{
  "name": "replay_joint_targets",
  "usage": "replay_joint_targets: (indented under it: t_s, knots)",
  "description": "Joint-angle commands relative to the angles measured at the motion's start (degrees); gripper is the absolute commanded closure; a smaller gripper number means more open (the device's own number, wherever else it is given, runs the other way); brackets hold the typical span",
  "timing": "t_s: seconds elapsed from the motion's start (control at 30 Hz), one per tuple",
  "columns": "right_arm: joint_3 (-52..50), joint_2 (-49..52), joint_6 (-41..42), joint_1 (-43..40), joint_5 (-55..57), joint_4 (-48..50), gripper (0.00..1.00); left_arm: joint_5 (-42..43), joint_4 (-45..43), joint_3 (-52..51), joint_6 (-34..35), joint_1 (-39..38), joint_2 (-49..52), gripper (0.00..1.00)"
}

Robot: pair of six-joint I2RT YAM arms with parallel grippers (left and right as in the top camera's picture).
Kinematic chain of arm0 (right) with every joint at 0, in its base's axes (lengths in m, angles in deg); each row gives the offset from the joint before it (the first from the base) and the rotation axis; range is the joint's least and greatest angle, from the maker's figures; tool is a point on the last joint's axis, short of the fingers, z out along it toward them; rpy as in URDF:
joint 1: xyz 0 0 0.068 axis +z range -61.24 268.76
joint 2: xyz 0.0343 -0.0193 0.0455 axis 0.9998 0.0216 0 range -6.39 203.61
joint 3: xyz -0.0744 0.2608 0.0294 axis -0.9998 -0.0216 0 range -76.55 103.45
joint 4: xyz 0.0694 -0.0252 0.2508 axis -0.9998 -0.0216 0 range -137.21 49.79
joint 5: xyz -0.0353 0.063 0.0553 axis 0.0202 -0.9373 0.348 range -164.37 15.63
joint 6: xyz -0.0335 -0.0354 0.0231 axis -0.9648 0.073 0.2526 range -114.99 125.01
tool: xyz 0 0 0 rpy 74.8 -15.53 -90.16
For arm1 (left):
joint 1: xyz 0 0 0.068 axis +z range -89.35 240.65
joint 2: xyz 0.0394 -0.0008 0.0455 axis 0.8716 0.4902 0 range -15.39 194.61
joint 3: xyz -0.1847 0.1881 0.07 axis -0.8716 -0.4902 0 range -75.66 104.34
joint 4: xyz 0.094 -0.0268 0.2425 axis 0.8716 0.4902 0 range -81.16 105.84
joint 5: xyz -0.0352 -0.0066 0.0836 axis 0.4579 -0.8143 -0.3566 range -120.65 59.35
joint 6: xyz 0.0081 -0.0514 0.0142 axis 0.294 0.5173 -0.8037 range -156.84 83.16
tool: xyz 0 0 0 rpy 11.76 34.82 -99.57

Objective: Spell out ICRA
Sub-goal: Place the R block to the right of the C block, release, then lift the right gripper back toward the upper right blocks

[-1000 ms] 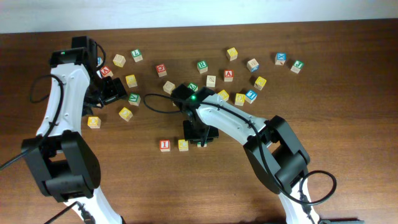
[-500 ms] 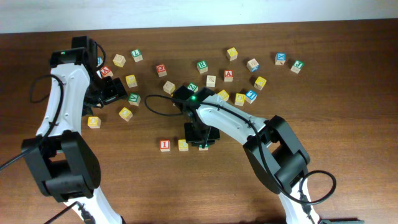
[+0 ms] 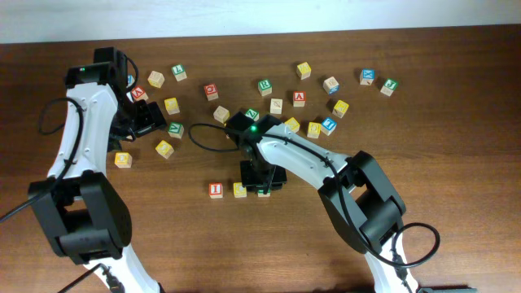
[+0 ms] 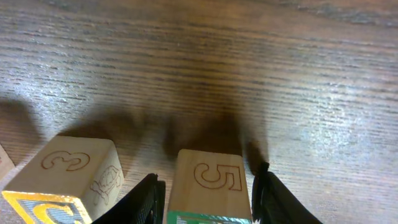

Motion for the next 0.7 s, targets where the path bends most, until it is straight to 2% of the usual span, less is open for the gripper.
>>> replay_joint_targets:
  t_s: [0.0,0.13,0.17,0.23,0.3,0.33,0.43,0.6,0.67]
  knots:
    - [3.04,-0.66,-0.04,0.2,-0.26,-0.96,0.58,-0.42,-0.09,0.04,0.79,0.2,0.39,0.01]
    - [10.8,-0.66,-3.85,-1.49,-0.09,-6.78,0.49,-0.42,-0.09,0.04,0.79,0.17,0.39,0.01]
    - [13.77,-0.66,-5.79,-2.54,-0.07,-9.25,0.42,-0.42,-0.09,0.04,0.79,0.2,0.39,0.01]
    - [19.61,-0.66,-9.31,-5.03,-0.07,-13.4,0.35,-0.42,-0.09,0.04,0.79,0.2,0.39,0.01]
    - [25.77,-0.66,-12.87,-8.9,-0.02,-16.37,0.23,-0.42,-0.09,0.04,0.79,0.2,0.39,0.01]
    - [30.05,-0.66,-16.2,-12.59,0.11,-16.9,0.02,-0.42,-0.09,0.04,0.79,0.2,0.39,0.01]
    - [31.95,-0.66,-20.74,-17.75,0.15,-13.14,0.02,-0.42,-0.09,0.04,0.79,0.2,0.39,0.01]
    - [31.01,1.9,-20.72,-22.29,7.69,0.37,0.01,-0.42,-0.09,0.04,0.79,0.2,0.39,0.01]
    - [30.71,3.54,-20.74,-22.34,10.62,5.33,0.11,-0.42,-0.09,0.04,0.79,0.2,0.39,0.01]
